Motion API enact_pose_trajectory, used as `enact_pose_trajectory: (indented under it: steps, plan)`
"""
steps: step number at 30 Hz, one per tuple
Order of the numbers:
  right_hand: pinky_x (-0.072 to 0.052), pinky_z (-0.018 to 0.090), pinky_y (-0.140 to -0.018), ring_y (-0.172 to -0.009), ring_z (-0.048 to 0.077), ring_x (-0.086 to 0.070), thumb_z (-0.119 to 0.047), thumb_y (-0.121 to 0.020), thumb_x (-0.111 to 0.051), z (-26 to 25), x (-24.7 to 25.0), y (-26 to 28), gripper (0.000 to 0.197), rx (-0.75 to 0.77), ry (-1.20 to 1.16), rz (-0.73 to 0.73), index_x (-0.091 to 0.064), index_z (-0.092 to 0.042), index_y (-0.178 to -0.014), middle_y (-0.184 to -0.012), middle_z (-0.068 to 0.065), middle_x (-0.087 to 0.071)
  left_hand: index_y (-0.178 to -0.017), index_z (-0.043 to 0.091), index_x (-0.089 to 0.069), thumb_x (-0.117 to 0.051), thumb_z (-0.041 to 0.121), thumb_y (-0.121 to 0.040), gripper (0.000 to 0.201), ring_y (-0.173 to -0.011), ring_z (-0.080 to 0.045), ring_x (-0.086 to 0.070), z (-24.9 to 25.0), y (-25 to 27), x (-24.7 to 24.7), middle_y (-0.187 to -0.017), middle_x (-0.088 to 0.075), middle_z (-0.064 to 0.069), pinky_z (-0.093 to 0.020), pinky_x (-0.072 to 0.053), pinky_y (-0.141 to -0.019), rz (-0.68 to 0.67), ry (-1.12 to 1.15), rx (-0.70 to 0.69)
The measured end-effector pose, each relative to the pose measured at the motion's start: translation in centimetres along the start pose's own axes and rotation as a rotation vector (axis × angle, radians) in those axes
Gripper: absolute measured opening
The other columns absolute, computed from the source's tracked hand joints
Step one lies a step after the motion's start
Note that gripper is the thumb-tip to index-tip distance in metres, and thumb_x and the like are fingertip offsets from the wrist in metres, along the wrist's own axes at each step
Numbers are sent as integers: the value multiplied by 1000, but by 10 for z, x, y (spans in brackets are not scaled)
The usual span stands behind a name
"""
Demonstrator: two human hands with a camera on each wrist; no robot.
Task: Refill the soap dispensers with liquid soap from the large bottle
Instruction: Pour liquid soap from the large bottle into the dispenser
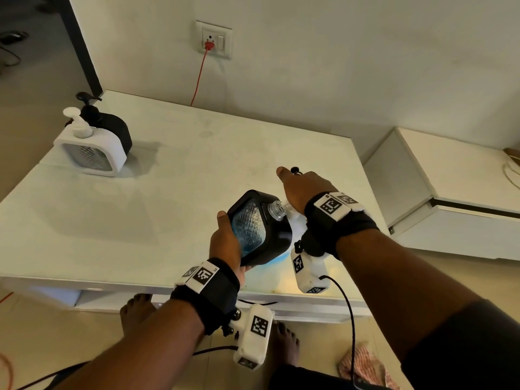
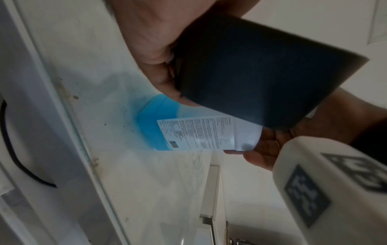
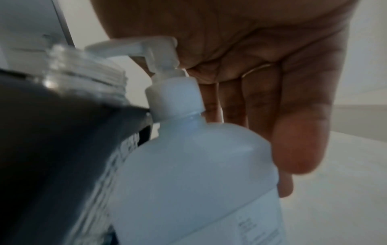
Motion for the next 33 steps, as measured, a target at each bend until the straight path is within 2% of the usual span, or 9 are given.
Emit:
enact_pose_trajectory:
  steps: [5,8,11,14,17,20,22,29,33]
  plan:
    - [-40,39,-93,-112,32,-57,-74,-91,-30,0,2,4,80,19,41,23,-52,-11,-135,-128,12,-61,-125,27,-64,-33,64,-105,51,-109,-36,-68,-1,-1,-1,-123,-70,-13,-55,-58,-95,-11,15,6]
    - [-39,35,-80,-84,26,-57,-80,-89,-21,-8,3,8,80,52,48,-64,-59,-10,-89,-98,10,-61,-121,28,-65,-34,63,-105,50,-108,-35,-68,0,-1,0,-122,-70,-12,-53,-57,-96,-10,13,2]
    - [-47,36,-76,-66,20,-55,-82,-87,-14,-12,5,13,84,59,-42,-168,-56,-11,-100,-78,9,-58,-119,29,-65,-34,64,-105,49,-107,-35,-68,2,-1,1,-122,-70,-12,-55,-56,-99,-3,17,2]
    - [-48,38,-82,-66,21,-54,-81,-88,-13,-11,5,11,91,62,-47,-164,-63,-9,-114,-79,9,-58,-115,29,-64,-34,63,-105,47,-107,-34,-67,1,0,0,-121,-70,-11,-52,-57,-95,2,22,-2]
    - [-41,35,-79,-75,25,-55,-80,-89,-17,-10,3,4,81,64,13,-87,-60,-12,-81,-90,11,-58,-119,29,-62,-34,62,-106,46,-105,-33,-67,1,1,0,-121,-68,-11,-48,-58,-89,10,9,-7]
    - [-37,37,-91,-110,31,-56,-75,-92,-25,-4,1,-2,77,29,14,-38,-61,-12,-119,-128,13,-58,-129,27,-61,-33,64,-105,53,-109,-35,-66,-1,1,1,-126,-68,-13,-49,-59,-90,5,6,3]
    - [-37,39,-97,-122,33,-52,-73,-92,-30,0,1,-4,80,11,19,-5,-46,-13,-143,-141,11,-53,-132,26,-61,-32,66,-105,56,-111,-35,-67,0,0,1,-127,-68,-13,-48,-59,-90,0,10,4]
    - [-40,39,-97,-120,32,-55,-71,-92,-32,4,2,-2,77,28,-6,57,-48,-15,-142,-140,10,-55,-132,26,-61,-32,65,-105,56,-109,-35,-68,-1,2,0,-125,-69,-13,-44,-60,-82,-4,-10,-2]
    - [-41,37,-96,-111,31,-58,-78,-90,-24,-3,2,1,89,17,0,-59,-44,-10,-144,-134,13,-58,-124,26,-63,-32,65,-105,53,-109,-34,-68,1,2,1,-124,-70,-13,-47,-59,-88,-2,-4,-3]
Point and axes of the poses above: each hand's wrist, its own y-axis away from the middle knuckle, its own x-axis out of the back of the hand, z = x × y, the point moved 7 cm from there along -y, towards the middle knuckle
